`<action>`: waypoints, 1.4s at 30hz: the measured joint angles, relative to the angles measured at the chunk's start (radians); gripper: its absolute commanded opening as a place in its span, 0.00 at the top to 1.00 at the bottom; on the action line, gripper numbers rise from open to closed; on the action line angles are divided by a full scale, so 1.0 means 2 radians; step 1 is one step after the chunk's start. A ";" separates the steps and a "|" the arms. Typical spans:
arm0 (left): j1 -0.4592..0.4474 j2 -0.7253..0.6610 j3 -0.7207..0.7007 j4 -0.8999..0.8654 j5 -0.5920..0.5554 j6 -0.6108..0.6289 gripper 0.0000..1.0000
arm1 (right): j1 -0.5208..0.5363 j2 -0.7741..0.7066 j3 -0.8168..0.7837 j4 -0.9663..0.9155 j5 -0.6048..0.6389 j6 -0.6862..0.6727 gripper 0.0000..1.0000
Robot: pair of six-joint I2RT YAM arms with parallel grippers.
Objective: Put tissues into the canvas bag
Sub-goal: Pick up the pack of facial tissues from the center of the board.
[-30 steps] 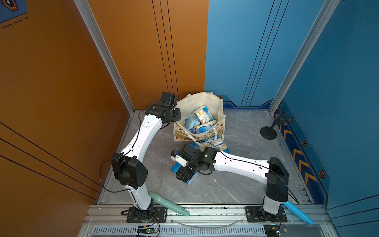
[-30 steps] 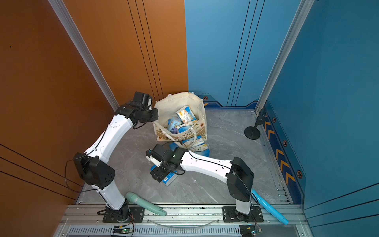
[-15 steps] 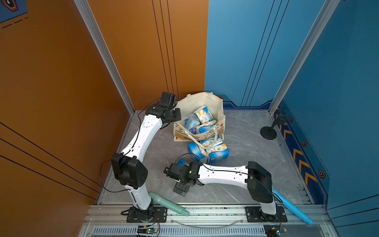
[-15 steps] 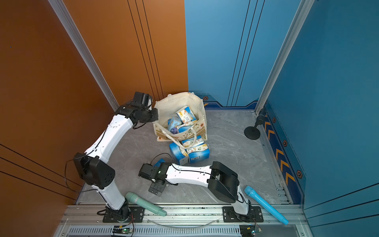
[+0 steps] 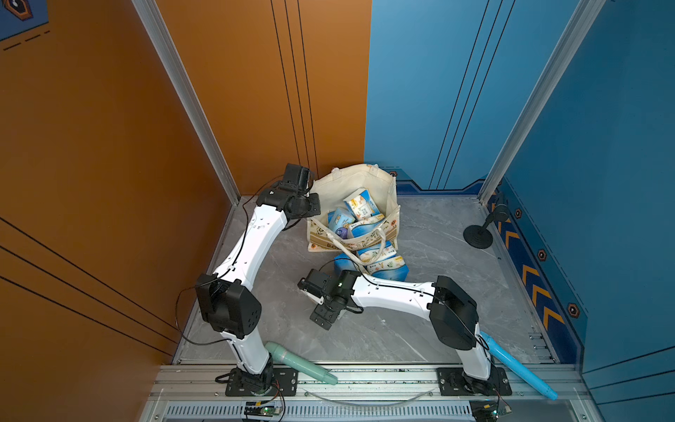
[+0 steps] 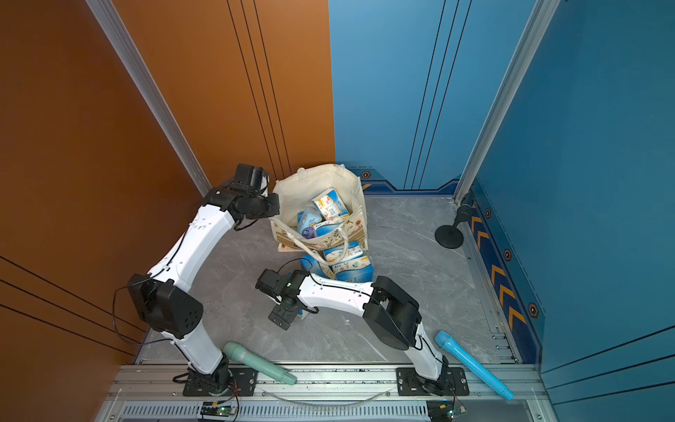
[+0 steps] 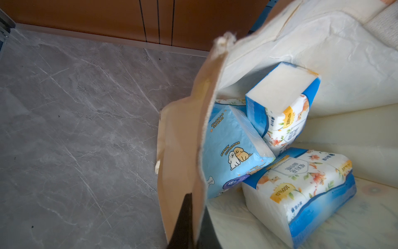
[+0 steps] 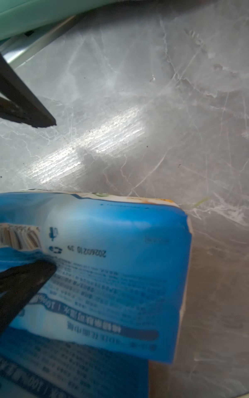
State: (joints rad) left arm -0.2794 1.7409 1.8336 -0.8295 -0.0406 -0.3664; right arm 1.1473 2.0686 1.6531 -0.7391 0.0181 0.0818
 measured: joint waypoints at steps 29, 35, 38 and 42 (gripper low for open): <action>0.006 -0.002 0.000 -0.002 0.002 0.002 1.00 | -0.046 -0.068 -0.070 0.068 -0.061 0.000 0.00; 0.006 -0.002 0.000 -0.002 0.004 0.002 1.00 | -0.045 -0.070 -0.071 0.068 -0.029 -0.006 0.00; 0.006 -0.002 0.000 -0.002 0.004 0.002 1.00 | -0.045 -0.070 -0.071 0.068 -0.018 -0.010 0.00; 0.006 -0.002 0.000 -0.002 0.004 0.002 1.00 | -0.046 -0.067 -0.062 0.062 -0.015 -0.012 0.00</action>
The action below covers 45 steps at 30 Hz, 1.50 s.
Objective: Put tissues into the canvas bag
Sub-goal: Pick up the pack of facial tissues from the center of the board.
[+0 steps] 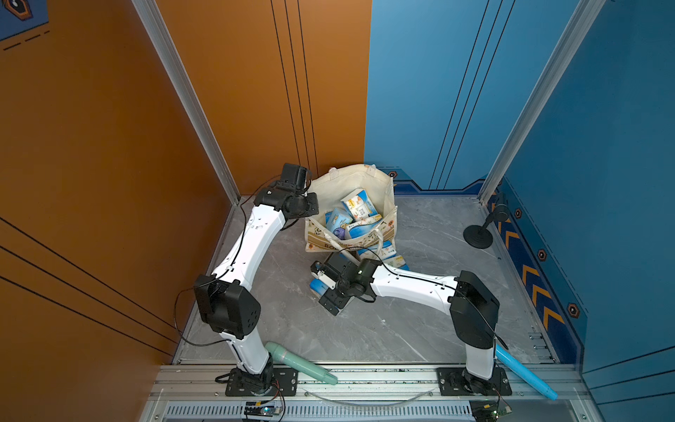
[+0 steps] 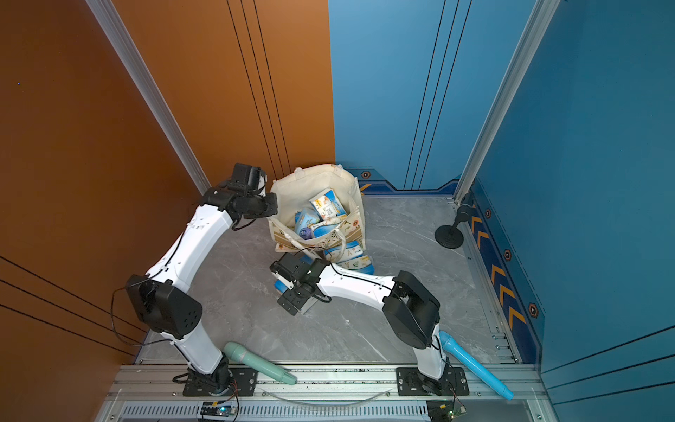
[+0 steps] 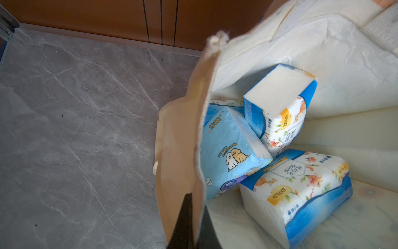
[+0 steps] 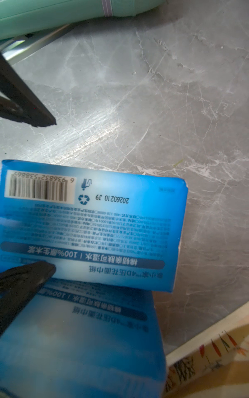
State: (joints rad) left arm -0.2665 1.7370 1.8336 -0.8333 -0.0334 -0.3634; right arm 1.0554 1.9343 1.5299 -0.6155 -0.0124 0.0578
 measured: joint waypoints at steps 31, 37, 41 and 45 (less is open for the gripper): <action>0.006 -0.002 -0.005 0.002 0.008 0.000 1.00 | -0.020 0.083 0.067 -0.018 0.017 -0.001 0.00; 0.006 -0.002 -0.005 0.002 0.008 0.000 1.00 | -0.019 0.124 0.091 -0.038 0.006 -0.001 0.00; 0.006 -0.002 -0.005 0.002 0.008 0.000 1.00 | -0.018 0.130 0.092 -0.050 0.005 -0.001 0.05; 0.006 -0.002 -0.005 0.002 0.008 0.000 1.00 | -0.016 0.129 0.092 -0.053 0.009 -0.002 0.10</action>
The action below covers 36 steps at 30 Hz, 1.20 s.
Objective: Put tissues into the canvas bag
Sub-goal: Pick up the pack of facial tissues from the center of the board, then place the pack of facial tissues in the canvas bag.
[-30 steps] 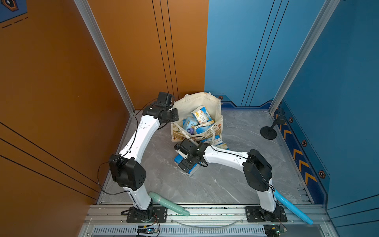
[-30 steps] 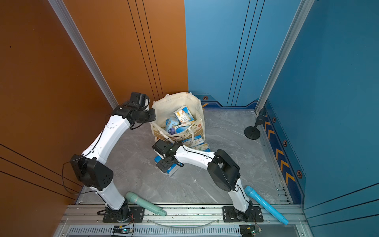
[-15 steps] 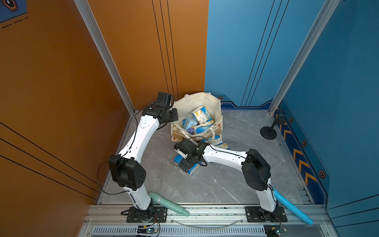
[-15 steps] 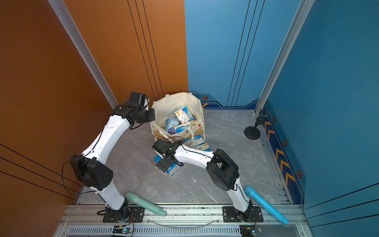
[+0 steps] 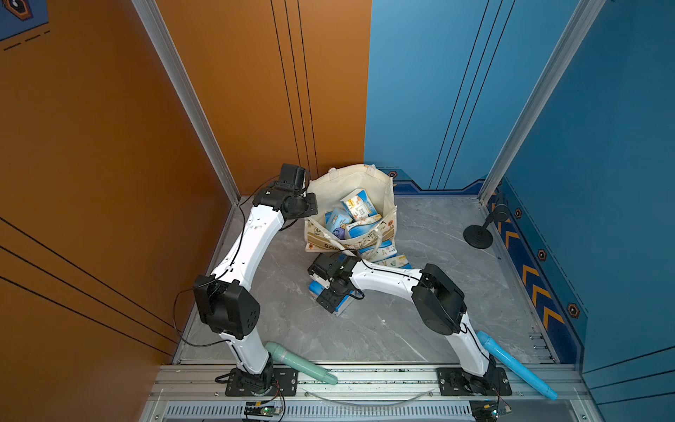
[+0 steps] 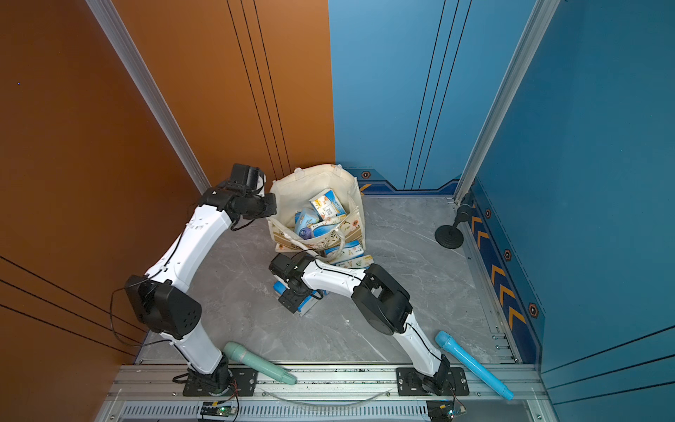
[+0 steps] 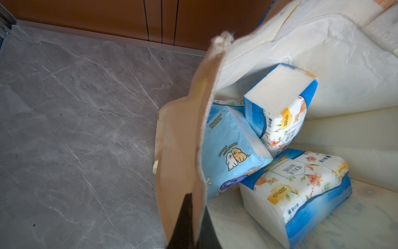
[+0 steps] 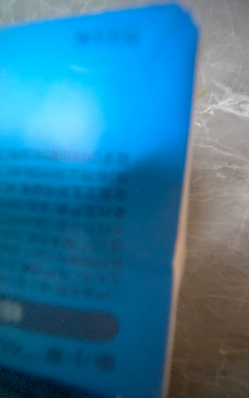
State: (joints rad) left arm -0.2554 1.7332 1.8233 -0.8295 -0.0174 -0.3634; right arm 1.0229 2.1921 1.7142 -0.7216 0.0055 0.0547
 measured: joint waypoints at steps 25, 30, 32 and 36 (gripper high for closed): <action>-0.003 0.002 0.002 0.000 0.001 0.000 1.00 | -0.075 -0.345 -0.002 0.005 0.015 0.006 0.27; -0.007 0.006 0.009 0.000 0.000 0.002 1.00 | -0.126 -0.304 0.057 0.036 0.016 -0.007 0.28; -0.008 0.007 0.010 0.000 0.000 0.002 1.00 | -0.141 -0.265 0.100 0.047 0.014 -0.012 0.29; -0.008 0.008 0.012 -0.001 0.000 0.002 1.00 | -0.154 -0.171 0.200 0.057 0.013 -0.020 0.29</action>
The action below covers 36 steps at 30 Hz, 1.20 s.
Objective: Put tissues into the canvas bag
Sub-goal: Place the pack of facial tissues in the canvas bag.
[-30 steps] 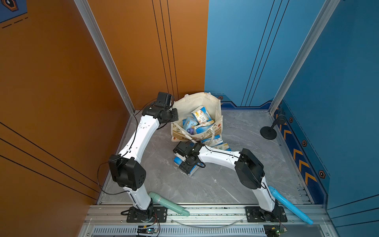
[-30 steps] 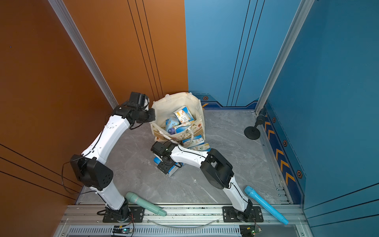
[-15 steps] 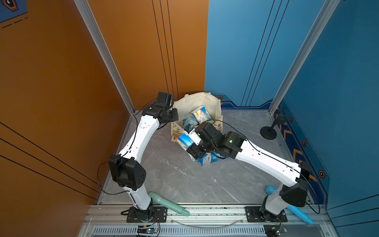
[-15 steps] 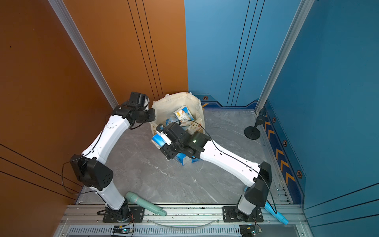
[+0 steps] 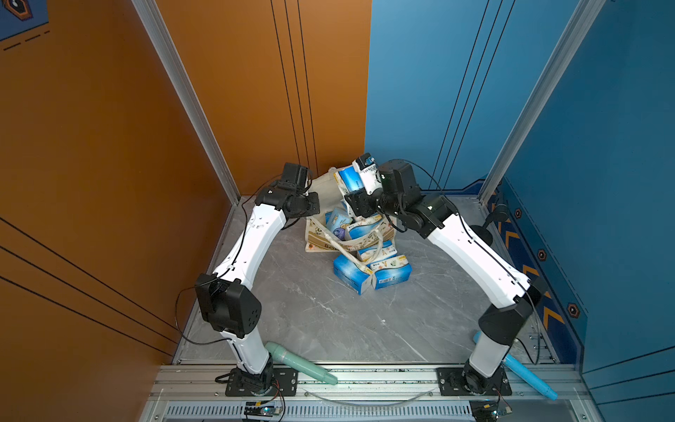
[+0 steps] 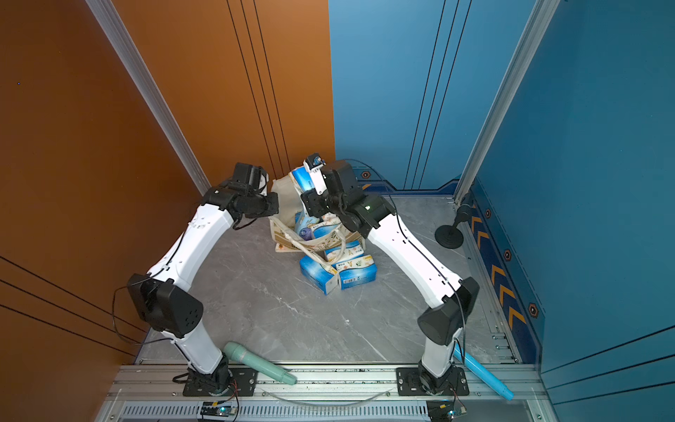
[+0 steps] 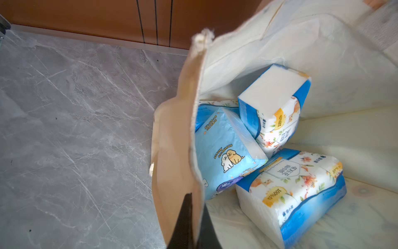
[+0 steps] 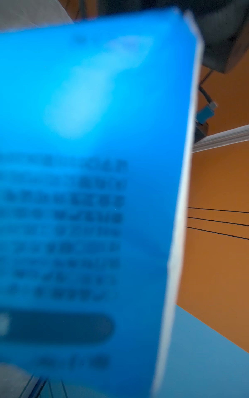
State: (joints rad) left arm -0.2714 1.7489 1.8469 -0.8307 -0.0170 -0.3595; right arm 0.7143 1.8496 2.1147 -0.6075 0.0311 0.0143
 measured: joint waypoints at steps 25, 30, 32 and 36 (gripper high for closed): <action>-0.003 0.017 0.023 -0.006 0.002 0.000 1.00 | -0.003 0.237 0.169 -0.057 -0.020 0.045 0.00; -0.003 0.018 0.023 -0.006 0.001 0.000 1.00 | -0.025 0.236 0.170 -0.057 -0.052 0.066 0.00; -0.003 0.018 0.023 -0.006 0.001 0.000 1.00 | -0.039 0.230 0.167 -0.057 -0.064 0.072 0.00; -0.001 0.022 0.031 -0.010 0.001 0.000 1.00 | -0.066 0.175 0.122 -0.057 -0.092 0.069 0.00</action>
State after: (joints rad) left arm -0.2737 1.7924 1.9079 -0.8505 -0.0143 -0.3595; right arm 0.5831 2.1990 2.3592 -0.7208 -0.1524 0.1532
